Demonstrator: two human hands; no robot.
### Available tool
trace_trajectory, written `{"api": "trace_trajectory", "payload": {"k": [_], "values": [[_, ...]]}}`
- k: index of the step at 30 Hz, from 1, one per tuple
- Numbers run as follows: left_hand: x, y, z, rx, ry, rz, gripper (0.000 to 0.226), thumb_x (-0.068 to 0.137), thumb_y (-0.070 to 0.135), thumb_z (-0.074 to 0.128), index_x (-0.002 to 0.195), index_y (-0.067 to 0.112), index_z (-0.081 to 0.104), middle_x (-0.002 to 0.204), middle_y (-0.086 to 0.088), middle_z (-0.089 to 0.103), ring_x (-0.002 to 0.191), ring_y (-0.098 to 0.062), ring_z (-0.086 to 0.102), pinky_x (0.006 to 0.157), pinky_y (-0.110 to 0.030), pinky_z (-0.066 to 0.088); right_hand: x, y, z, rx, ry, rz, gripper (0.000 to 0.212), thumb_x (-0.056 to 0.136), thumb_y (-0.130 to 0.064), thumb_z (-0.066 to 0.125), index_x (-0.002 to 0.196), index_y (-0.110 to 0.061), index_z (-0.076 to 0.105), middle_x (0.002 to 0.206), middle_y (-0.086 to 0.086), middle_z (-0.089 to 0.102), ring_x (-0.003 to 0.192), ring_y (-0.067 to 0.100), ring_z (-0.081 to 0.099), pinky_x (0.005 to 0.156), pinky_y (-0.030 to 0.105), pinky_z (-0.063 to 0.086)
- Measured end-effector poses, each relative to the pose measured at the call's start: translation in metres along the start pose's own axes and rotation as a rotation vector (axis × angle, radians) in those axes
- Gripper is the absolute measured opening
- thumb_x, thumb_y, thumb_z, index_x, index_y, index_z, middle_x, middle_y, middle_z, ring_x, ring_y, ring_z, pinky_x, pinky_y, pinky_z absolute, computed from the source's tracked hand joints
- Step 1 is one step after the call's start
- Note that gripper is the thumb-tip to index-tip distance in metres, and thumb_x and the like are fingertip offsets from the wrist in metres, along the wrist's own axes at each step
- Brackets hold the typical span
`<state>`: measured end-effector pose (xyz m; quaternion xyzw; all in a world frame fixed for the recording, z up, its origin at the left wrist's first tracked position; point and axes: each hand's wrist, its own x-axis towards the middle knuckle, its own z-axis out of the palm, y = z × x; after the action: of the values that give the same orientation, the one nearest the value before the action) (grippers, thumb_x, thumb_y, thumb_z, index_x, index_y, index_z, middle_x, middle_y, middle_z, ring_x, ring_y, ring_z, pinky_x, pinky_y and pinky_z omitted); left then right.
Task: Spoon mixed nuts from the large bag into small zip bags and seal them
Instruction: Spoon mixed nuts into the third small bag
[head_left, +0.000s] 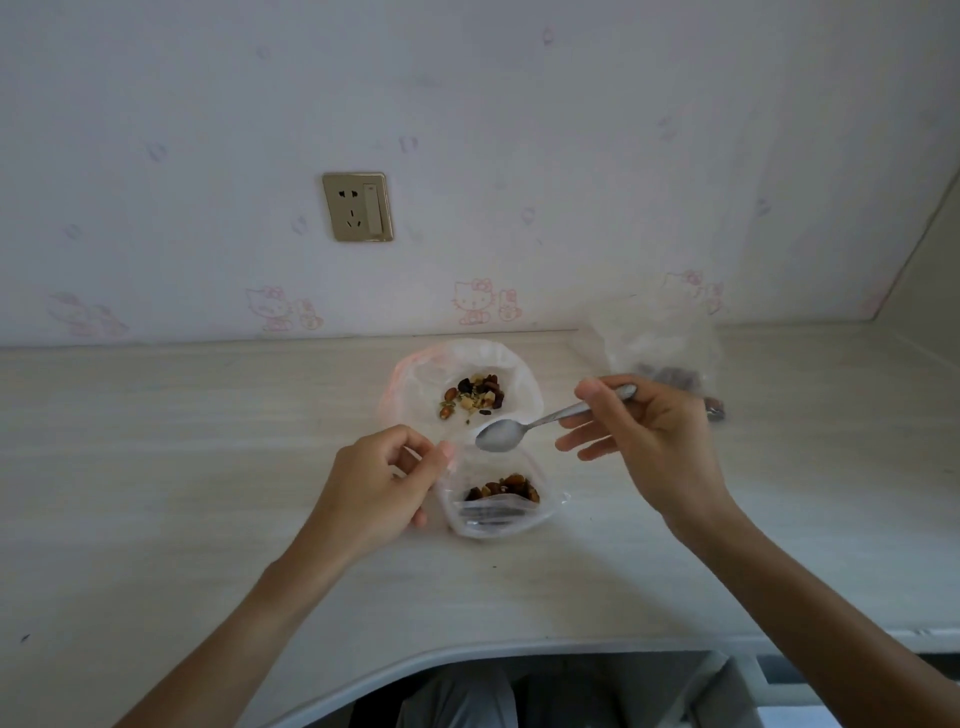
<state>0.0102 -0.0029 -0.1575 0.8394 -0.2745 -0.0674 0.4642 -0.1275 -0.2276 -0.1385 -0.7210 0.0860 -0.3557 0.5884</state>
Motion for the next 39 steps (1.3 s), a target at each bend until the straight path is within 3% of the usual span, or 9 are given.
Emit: {"api": "trace_trajectory", "payload": {"k": [4, 8, 12, 16, 20, 25, 28, 33, 39], "values": [[0.024, 0.007, -0.012, 0.035, 0.09, 0.113, 0.018, 0.094, 0.04, 0.073, 0.079, 0.029, 0.069, 0.069, 0.009, 0.07, 0.048, -0.01, 0.066, 0.052, -0.012, 0.046, 0.018, 0.011, 0.004, 0.115, 0.093, 0.221, 0.026, 0.099, -0.03, 0.066, 0.093, -0.007, 0.075, 0.083, 0.012, 0.079, 0.071, 0.033, 0.077, 0.057, 0.034, 0.063], [0.06, 0.016, -0.014, 0.142, 0.237, 0.269, 0.016, 0.086, 0.034, 0.083, 0.089, 0.03, 0.067, 0.073, 0.012, 0.066, 0.064, -0.003, 0.062, 0.062, -0.017, 0.048, 0.038, 0.023, 0.011, 0.082, 0.126, 0.269, 0.028, 0.098, -0.034, 0.068, 0.09, -0.008, 0.075, 0.081, 0.01, 0.078, 0.068, 0.031, 0.077, 0.054, 0.034, 0.063], [0.101, 0.023, -0.006, 0.392, 0.309, 0.414, 0.052, 0.077, 0.037, 0.089, 0.119, 0.024, 0.062, 0.114, 0.009, 0.061, 0.099, -0.01, 0.061, 0.086, -0.031, 0.053, 0.056, 0.033, 0.021, -0.038, 0.148, 0.174, 0.02, 0.099, -0.032, 0.067, 0.089, -0.016, 0.075, 0.078, 0.004, 0.078, 0.063, 0.026, 0.076, 0.051, 0.034, 0.061], [0.14, 0.021, 0.004, 0.533, 0.046, 0.172, 0.092, 0.069, 0.061, 0.088, 0.143, 0.023, 0.049, 0.139, 0.002, 0.055, 0.126, -0.019, 0.055, 0.092, -0.032, 0.043, 0.068, 0.04, 0.035, -0.262, 0.153, -0.017, 0.015, 0.1, -0.03, 0.065, 0.087, -0.028, 0.073, 0.075, -0.008, 0.076, 0.062, 0.011, 0.074, 0.054, 0.034, 0.06], [0.16, 0.013, 0.011, 0.57, -0.054, 0.007, 0.057, 0.077, 0.065, 0.079, 0.114, 0.026, 0.061, 0.117, 0.006, 0.065, 0.098, -0.019, 0.058, 0.069, -0.03, 0.038, 0.07, 0.046, 0.043, -0.593, 0.151, -0.317, 0.017, 0.102, -0.028, 0.062, 0.097, -0.018, 0.076, 0.074, -0.009, 0.074, 0.065, 0.006, 0.071, 0.055, 0.032, 0.058], [0.164, 0.007, 0.017, 0.5, -0.041, 0.034, 0.037, 0.09, 0.056, 0.067, 0.079, 0.023, 0.057, 0.085, 0.006, 0.062, 0.077, -0.018, 0.061, 0.057, -0.03, 0.036, 0.069, 0.054, 0.045, -0.804, 0.115, -0.537, 0.017, 0.101, -0.016, 0.064, 0.089, -0.01, 0.074, 0.072, -0.001, 0.073, 0.055, 0.016, 0.066, 0.044, 0.036, 0.052], [0.164, 0.007, 0.018, 0.468, -0.032, 0.1, 0.039, 0.095, 0.051, 0.065, 0.071, 0.022, 0.054, 0.076, 0.004, 0.062, 0.074, -0.019, 0.062, 0.059, -0.031, 0.039, 0.07, 0.062, 0.048, -0.775, 0.107, -0.406, 0.028, 0.105, -0.021, 0.057, 0.085, -0.008, 0.072, 0.067, 0.002, 0.069, 0.055, 0.019, 0.064, 0.048, 0.04, 0.052], [0.163, 0.009, 0.021, 0.446, -0.015, 0.202, 0.033, 0.099, 0.049, 0.062, 0.084, 0.02, 0.064, 0.078, 0.006, 0.065, 0.072, -0.014, 0.061, 0.057, -0.028, 0.04, 0.074, 0.07, 0.049, -0.469, 0.173, -0.035, 0.034, 0.108, -0.029, 0.049, 0.087, -0.012, 0.07, 0.069, 0.0, 0.069, 0.056, 0.016, 0.067, 0.057, 0.044, 0.057], [0.171, 0.009, 0.025, 0.39, -0.121, 0.119, 0.037, 0.104, 0.047, 0.054, 0.074, 0.025, 0.051, 0.076, 0.006, 0.059, 0.073, -0.014, 0.057, 0.062, -0.03, 0.037, 0.074, 0.075, 0.05, -0.157, 0.196, 0.189, 0.031, 0.109, -0.024, 0.047, 0.089, -0.016, 0.069, 0.068, 0.006, 0.071, 0.053, 0.023, 0.069, 0.046, 0.034, 0.048]]}}
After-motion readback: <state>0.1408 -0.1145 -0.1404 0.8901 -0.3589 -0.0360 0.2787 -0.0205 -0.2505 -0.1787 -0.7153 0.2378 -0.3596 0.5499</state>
